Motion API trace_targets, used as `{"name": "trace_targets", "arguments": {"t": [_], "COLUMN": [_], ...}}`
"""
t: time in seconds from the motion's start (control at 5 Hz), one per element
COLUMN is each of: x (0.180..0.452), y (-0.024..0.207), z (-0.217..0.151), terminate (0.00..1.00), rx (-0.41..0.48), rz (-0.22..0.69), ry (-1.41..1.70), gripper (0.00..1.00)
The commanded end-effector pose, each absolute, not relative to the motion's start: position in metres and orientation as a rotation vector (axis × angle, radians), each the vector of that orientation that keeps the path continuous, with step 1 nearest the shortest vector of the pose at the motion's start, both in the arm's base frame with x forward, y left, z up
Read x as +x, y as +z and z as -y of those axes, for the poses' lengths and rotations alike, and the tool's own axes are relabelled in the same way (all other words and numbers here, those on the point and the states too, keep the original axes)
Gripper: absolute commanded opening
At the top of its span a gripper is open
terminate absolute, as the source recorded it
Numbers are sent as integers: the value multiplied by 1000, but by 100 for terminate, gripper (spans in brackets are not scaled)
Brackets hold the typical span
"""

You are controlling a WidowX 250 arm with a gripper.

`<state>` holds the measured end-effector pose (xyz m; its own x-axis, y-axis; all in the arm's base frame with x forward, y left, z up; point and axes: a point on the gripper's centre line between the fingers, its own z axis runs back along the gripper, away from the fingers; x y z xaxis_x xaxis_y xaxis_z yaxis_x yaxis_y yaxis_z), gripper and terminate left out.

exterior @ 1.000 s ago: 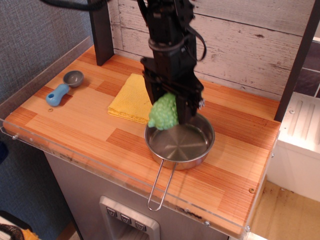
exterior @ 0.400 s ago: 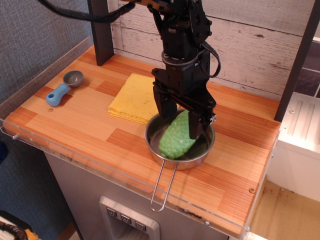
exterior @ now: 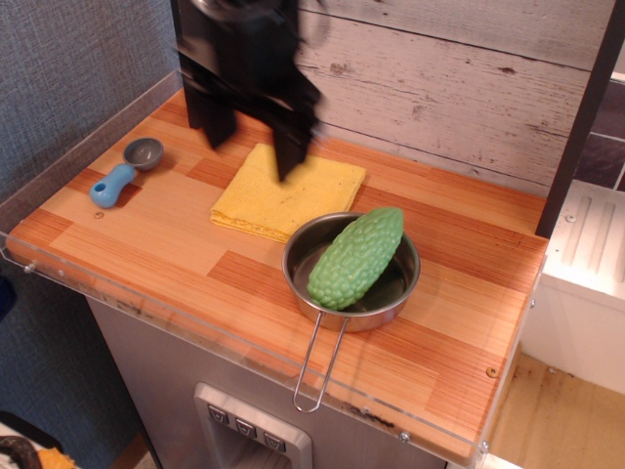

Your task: Place the bitter melon in the saucepan.

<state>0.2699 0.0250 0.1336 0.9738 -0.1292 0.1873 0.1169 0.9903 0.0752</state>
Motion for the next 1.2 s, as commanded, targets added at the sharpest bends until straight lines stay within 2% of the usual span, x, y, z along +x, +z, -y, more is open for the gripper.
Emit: {"name": "trace_targets", "arguments": {"t": [0.0,0.2,1.0], "x": [251,252,252], "y": [144,135,135], "z": [-84,-91,-91], "terminate": [0,0,0], "rx": [66,-67,-67], "rz": [171,101,101], "ry": [-16,-115,-115], "gripper": [100,100,100]}}
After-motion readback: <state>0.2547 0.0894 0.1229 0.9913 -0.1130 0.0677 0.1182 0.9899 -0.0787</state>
